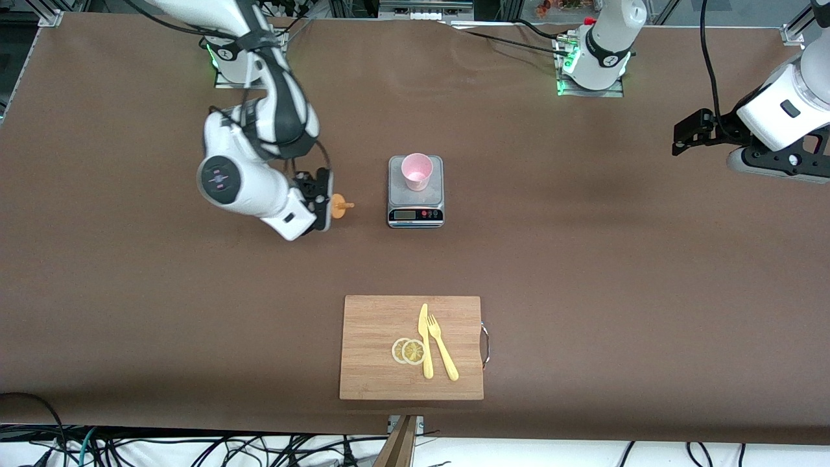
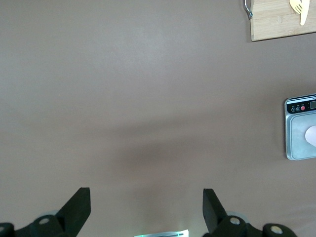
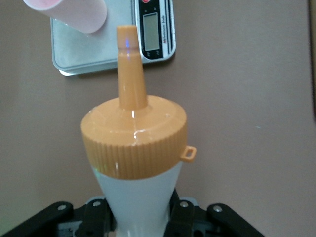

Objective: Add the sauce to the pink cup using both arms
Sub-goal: 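Lift the bottle with the right gripper and carry it over the cup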

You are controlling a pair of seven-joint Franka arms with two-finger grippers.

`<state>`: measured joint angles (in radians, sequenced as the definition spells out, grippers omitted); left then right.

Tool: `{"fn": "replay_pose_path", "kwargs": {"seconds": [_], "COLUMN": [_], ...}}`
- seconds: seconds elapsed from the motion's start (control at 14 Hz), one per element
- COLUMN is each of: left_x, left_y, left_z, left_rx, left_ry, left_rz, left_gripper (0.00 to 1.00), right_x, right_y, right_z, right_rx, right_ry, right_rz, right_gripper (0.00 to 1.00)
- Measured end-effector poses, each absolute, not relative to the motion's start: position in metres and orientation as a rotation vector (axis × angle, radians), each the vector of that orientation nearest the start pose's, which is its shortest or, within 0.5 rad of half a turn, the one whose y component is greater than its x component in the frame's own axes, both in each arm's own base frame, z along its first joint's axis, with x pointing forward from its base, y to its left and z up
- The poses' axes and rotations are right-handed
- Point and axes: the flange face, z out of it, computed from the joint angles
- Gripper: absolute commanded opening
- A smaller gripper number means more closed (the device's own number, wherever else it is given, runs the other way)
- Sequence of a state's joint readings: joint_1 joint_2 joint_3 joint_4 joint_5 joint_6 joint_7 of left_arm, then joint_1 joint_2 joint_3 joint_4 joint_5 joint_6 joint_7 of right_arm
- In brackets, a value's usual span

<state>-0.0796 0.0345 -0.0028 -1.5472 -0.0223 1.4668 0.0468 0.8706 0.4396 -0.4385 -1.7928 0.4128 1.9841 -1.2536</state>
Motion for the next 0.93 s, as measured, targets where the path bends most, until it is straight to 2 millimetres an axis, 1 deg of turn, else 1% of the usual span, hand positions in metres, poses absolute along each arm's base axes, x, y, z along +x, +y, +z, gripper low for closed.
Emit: {"fn": "replay_pose_path", "kwargs": {"seconds": [0.14, 0.36, 0.5, 0.71, 0.93], "left_x": [0.551, 0.551, 0.551, 0.551, 0.551], "left_y": [-0.048, -0.048, -0.048, -0.048, -0.048], "left_z": [0.608, 0.608, 0.608, 0.608, 0.608], "left_rx": [-3.150, -3.150, -3.150, -3.150, -3.150], "left_ry": [0.205, 0.205, 0.205, 0.205, 0.205], "left_rz": [0.182, 0.182, 0.182, 0.182, 0.182], "left_gripper": [1.00, 1.00, 1.00, 1.00, 1.00], "right_x": [0.530, 0.501, 0.486, 0.474, 0.468], "right_y": [0.333, 0.371, 0.391, 0.404, 0.408], "right_z": [0.309, 0.303, 0.300, 0.297, 0.295], "right_rx": [-2.170, -2.225, -2.234, -2.244, -2.241], "right_ry": [-1.986, -2.011, -2.031, -2.073, -2.099], "right_rz": [0.208, 0.282, 0.309, 0.336, 0.361], "right_gripper": [0.36, 0.36, 0.36, 0.37, 0.37]}}
